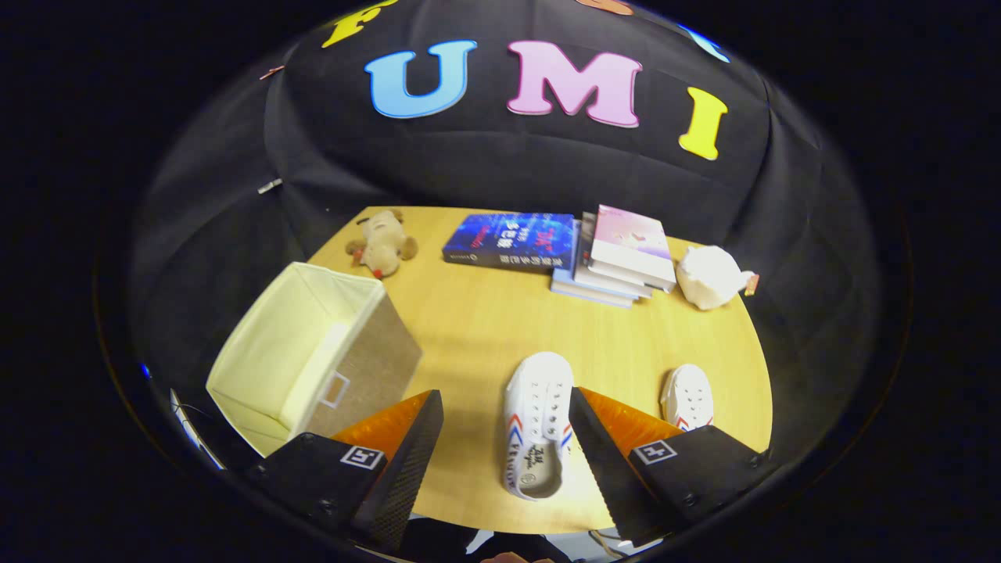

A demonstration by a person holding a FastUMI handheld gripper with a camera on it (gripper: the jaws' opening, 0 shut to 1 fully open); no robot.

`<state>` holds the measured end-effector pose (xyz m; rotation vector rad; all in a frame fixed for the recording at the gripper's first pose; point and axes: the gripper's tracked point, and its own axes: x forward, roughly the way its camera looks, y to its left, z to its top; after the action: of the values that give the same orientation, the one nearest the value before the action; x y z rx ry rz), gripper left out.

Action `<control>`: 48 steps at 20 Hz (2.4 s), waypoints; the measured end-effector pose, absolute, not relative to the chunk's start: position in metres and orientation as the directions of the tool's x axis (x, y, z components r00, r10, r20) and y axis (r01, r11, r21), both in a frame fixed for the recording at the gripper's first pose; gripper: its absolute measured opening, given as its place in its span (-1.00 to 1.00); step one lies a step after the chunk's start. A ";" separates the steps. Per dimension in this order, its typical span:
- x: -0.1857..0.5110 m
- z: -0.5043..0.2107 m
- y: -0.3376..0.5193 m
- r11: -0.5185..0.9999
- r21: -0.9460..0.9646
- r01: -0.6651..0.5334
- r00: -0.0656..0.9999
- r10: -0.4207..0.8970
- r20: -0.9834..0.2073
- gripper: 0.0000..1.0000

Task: Open the storage box then place both shoes into the box .Put the left shoe in first, then the right shoe, with the right side of both shoes facing outward in a uniform manner.

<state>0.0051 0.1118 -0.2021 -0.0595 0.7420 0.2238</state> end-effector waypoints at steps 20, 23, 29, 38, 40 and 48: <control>0.012 -0.366 0.059 0.950 0.148 -0.275 0.407 0.255 -0.877 0.64; 0.007 -0.365 0.072 0.932 0.238 -0.272 0.406 0.336 -0.850 0.02; 0.011 -0.364 0.068 0.940 0.298 -0.168 0.437 0.342 -0.832 -0.76; 0.002 -0.311 0.081 0.927 0.375 -0.027 0.478 0.341 -0.810 -0.89; -0.004 -0.281 0.079 0.934 0.355 -0.031 0.499 0.322 -0.805 -0.89; -0.027 -0.159 0.133 0.917 0.396 -0.047 0.615 0.339 -0.712 -0.89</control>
<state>-0.0268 0.1335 -0.1591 0.3582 0.8845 0.2278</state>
